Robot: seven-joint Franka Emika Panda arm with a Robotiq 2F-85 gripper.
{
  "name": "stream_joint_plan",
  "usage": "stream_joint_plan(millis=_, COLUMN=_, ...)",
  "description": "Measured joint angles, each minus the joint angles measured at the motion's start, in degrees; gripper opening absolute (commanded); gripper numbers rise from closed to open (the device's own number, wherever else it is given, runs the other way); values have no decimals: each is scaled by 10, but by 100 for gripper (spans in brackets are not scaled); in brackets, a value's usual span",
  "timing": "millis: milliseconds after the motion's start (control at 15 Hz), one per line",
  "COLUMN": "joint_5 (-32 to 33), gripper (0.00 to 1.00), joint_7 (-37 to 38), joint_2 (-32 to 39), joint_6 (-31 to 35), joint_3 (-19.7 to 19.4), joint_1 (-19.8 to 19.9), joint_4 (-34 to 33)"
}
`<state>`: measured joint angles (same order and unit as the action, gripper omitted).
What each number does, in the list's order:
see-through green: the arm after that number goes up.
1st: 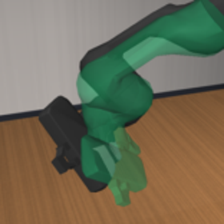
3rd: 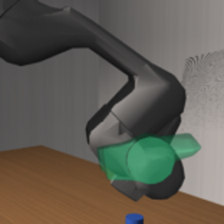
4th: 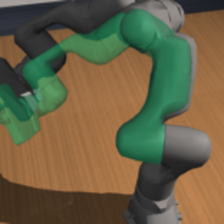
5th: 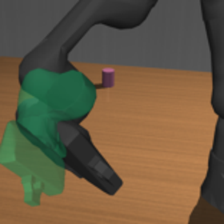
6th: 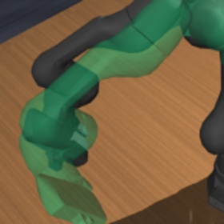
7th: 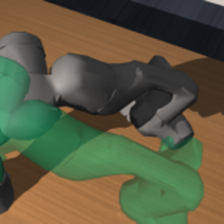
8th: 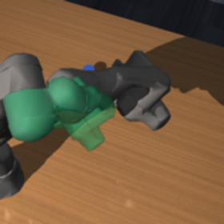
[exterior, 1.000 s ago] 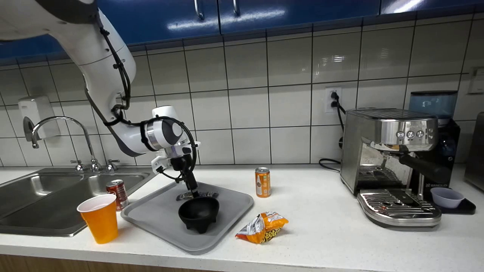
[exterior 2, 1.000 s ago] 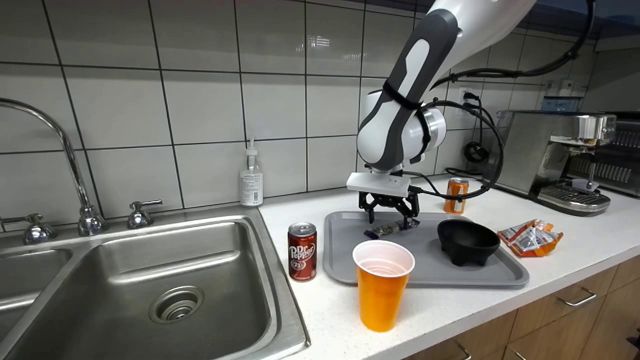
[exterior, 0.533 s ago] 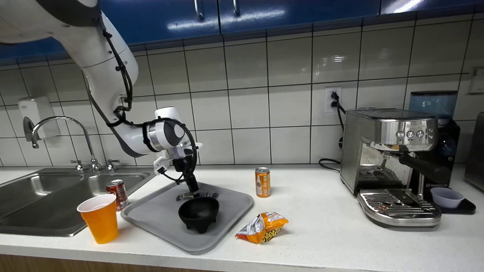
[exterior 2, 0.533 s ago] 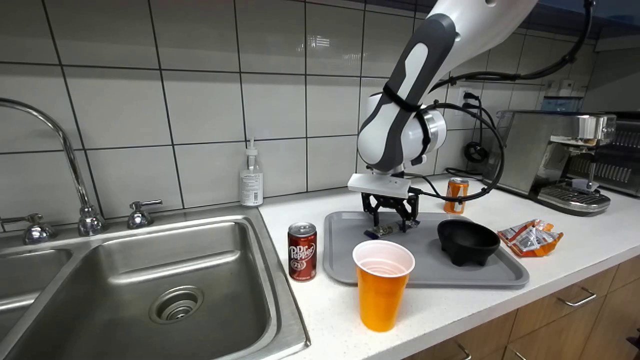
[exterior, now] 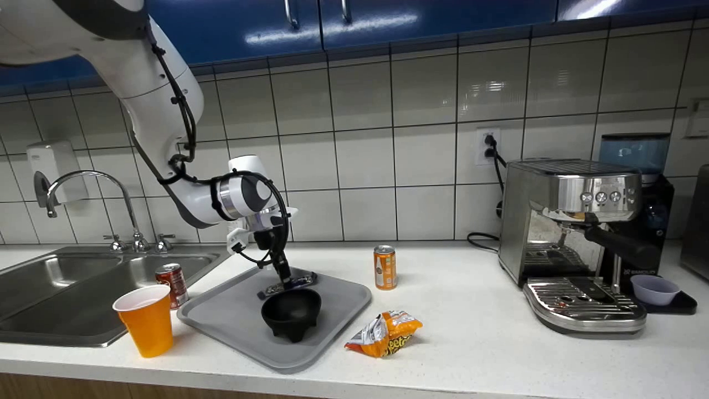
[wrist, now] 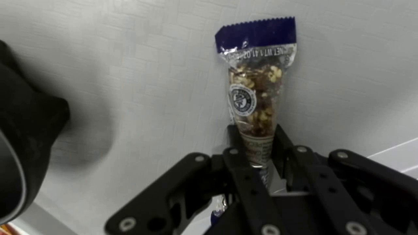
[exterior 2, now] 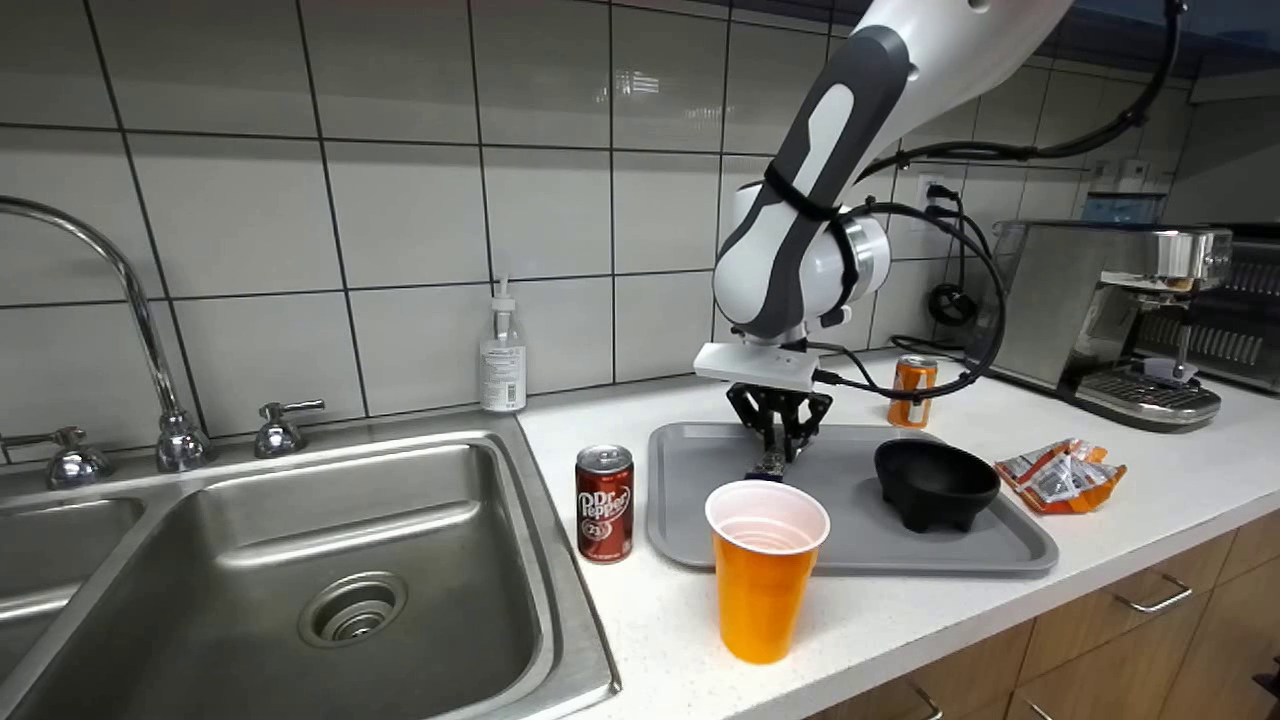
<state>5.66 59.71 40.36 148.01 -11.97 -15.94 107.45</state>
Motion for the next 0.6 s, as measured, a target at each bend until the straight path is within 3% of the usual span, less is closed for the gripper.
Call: stream_joint_plan(millis=600, joint_5=3, gripper=6, joint_7=10, joint_2=-4, joint_6=-1, joint_3=0, joint_1=-20, joint_4=-9)
